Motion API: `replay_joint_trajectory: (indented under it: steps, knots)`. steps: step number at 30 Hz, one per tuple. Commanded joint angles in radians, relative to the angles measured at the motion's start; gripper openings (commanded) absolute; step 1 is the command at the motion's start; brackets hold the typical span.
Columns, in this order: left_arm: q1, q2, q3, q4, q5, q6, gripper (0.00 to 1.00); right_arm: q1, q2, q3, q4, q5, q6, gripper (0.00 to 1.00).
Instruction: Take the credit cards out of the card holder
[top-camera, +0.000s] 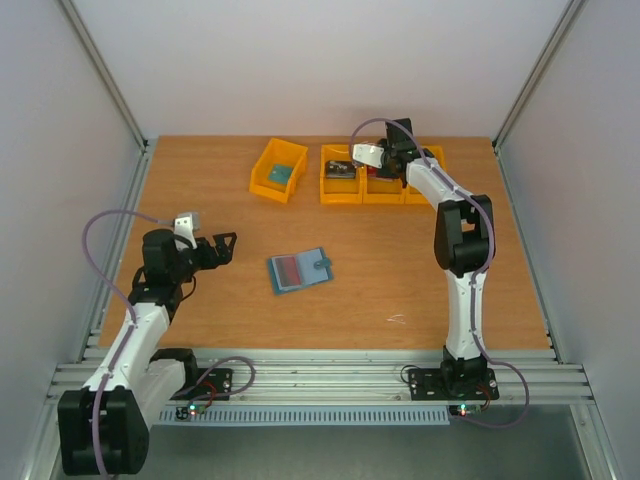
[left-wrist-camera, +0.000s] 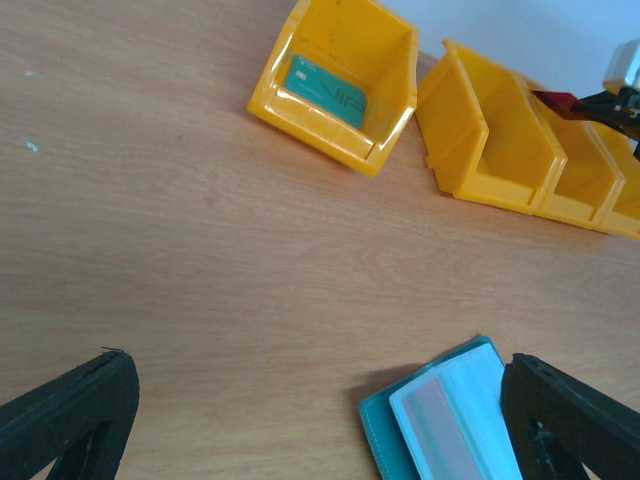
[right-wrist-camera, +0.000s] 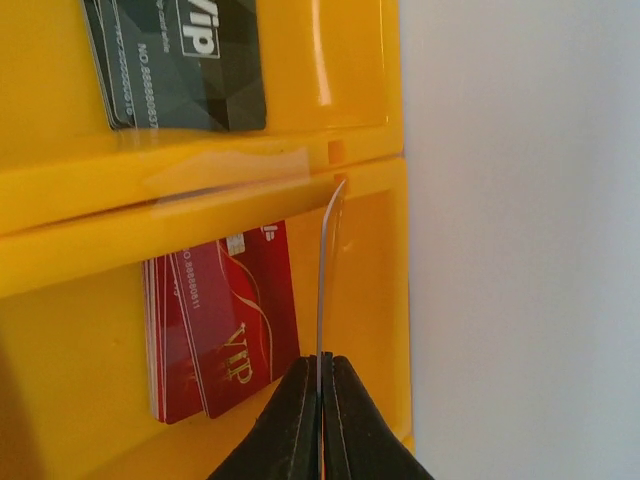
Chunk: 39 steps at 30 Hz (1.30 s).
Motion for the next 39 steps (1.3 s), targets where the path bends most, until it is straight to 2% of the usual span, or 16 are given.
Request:
replay_joint_trajectory:
  steps: [1,8,20,23,26,34,39]
  knots:
    - [0.006,0.033,0.032,0.107,-0.006,0.012,0.99,-0.019,0.023,0.044,-0.003,0.036,-0.066,0.01]
    - [0.005,0.057,0.029,0.116,-0.011,0.009,1.00,-0.038,0.026,0.025,-0.020,0.034,-0.089,0.01]
    - [0.007,0.099,0.049,0.120,-0.016,0.027,1.00,-0.047,0.132,0.095,0.067,0.042,-0.172,0.01]
    - [0.006,0.109,0.053,0.124,-0.017,0.033,0.99,-0.041,0.143,0.108,0.089,0.047,-0.164,0.04]
    - [0.006,0.115,0.056,0.129,-0.015,0.033,0.99,-0.042,0.163,0.113,0.121,0.048,-0.140,0.17]
    - [0.006,0.111,0.057,0.119,-0.018,0.050,0.99,-0.032,0.177,0.126,0.080,0.054,-0.145,0.35]
    - [0.006,0.104,0.054,0.122,-0.014,0.048,0.99,-0.030,0.156,0.114,0.098,0.096,-0.163,0.68]
